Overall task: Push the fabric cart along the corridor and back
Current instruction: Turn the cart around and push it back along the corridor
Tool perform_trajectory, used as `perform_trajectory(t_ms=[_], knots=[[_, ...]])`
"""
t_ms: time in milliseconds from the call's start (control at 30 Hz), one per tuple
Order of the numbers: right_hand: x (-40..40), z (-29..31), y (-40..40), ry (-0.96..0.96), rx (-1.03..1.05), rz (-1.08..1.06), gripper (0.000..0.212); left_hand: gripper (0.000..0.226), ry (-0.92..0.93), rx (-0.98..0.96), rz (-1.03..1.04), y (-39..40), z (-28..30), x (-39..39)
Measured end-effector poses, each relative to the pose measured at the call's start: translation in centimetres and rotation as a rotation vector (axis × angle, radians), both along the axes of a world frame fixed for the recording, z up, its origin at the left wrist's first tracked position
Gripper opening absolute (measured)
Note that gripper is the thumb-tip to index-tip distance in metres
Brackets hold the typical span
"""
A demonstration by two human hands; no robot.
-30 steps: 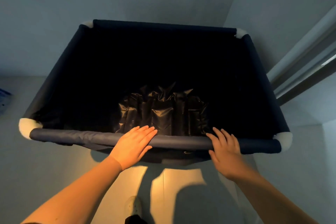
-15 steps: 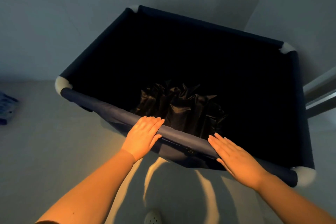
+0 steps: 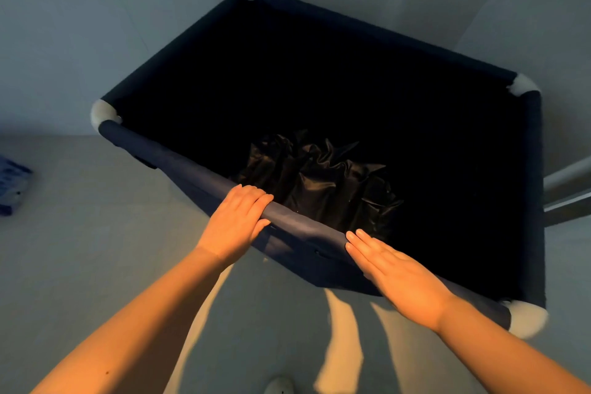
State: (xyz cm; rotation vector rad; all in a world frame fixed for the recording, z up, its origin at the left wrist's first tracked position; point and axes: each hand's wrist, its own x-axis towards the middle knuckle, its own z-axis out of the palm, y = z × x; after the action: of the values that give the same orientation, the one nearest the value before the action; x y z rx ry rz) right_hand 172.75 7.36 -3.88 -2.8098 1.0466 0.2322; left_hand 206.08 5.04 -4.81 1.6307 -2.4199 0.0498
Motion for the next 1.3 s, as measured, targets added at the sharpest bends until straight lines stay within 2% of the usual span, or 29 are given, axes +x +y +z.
perform_trajectory(t_ms=[167,600,733,933,1067,1200,1300], knots=[[2.0,0.3,-0.5,-0.007,-0.01,0.032,0.107,0.047,0.016,0.011,0.051,0.8,-0.2,1.9],[4.2,0.1,-1.5,-0.028,-0.065,0.327,0.095,0.047,0.125,-0.027,0.224,6.9,-1.5,4.5],[3.4,0.2,-1.7,-0.015,-0.091,0.418,0.097,0.038,0.174,-0.029,0.299,10.1,-2.1,3.3],[0.6,0.4,-2.3,0.035,-0.088,0.538,0.097,0.045,0.194,-0.014,0.368,14.5,-2.8,-0.5],[-2.4,-0.2,-3.2,0.038,-0.078,0.618,0.095,0.049,0.143,0.039,0.39,16.6,-3.1,-4.0],[-5.8,-0.9,-4.7,0.022,-0.084,0.715,0.062,0.049,0.145,0.052,0.425,17.3,-2.6,-8.3],[-7.9,-0.9,-5.9,0.035,-0.064,0.734,0.058,0.037,0.179,0.021,0.451,17.2,-2.0,-11.3]])
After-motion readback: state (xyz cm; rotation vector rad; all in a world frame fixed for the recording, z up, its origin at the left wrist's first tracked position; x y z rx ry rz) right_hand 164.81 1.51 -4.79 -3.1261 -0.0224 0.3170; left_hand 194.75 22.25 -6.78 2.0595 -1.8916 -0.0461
